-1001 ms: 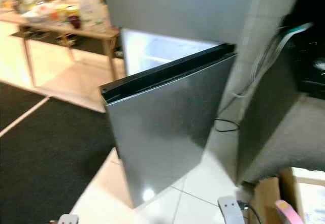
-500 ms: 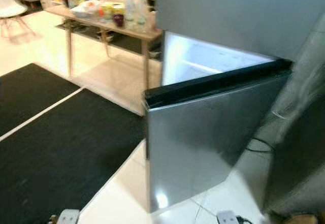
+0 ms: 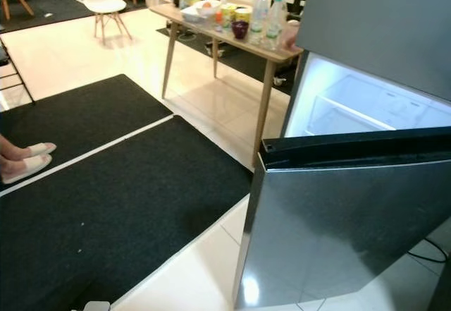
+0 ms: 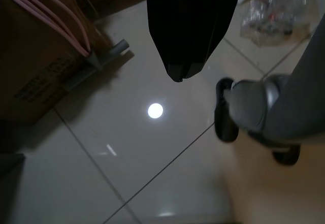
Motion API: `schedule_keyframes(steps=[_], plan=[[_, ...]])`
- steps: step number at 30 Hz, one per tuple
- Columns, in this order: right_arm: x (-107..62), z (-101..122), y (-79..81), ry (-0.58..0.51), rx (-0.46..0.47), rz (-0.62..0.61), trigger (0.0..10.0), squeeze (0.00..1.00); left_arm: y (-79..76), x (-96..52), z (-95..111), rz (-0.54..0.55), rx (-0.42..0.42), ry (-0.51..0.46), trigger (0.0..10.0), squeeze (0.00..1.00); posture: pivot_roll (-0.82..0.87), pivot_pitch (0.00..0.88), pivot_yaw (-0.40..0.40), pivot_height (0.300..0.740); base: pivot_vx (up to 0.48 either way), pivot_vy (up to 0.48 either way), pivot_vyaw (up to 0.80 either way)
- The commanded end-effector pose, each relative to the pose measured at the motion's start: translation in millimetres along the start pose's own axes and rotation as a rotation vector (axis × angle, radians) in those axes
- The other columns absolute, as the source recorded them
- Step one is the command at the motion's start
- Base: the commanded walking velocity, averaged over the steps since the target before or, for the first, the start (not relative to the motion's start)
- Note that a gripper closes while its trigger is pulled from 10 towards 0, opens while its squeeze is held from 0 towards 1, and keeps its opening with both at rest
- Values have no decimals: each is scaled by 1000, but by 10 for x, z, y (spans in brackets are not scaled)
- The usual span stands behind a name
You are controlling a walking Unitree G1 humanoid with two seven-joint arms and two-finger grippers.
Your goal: Restocking fridge
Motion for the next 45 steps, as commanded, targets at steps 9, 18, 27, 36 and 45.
schedule_keyframes(steps=[9,18,27,36,45], plan=[[22,174,22,-69,28,7,10000,0,-31,-2,-60,-15,18,23,10000,0,-44,49,-29,740,57,0,0],[21,125,52,-55,11,14,10000,0,-30,-3,-69,-16,25,27,10000,0,-44,53,-25,740,269,0,0],[4,-53,86,10,-25,19,10000,0,-21,-5,-70,-17,30,28,10000,0,-43,53,-23,740,281,0,0],[-19,-204,75,82,-56,12,10000,0,-7,-7,-74,-3,25,27,10000,0,-44,53,-22,740,243,0,0],[-16,-135,34,33,41,-3,10000,0,-4,-9,-86,-2,6,32,10000,0,-43,54,-21,740,0,0,0]])
Point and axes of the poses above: a point about 5 cm out from each wrist's last joint towards the gripper, its own x axis pointing out of the wrist towards the gripper, its own z axis along the axis of the wrist's last joint, y = z × x, the point moved 1 cm from there along x, pointing out of the wrist towards the gripper, and after that the axes turned 5 degrees about -x, right-handed, at the moved point
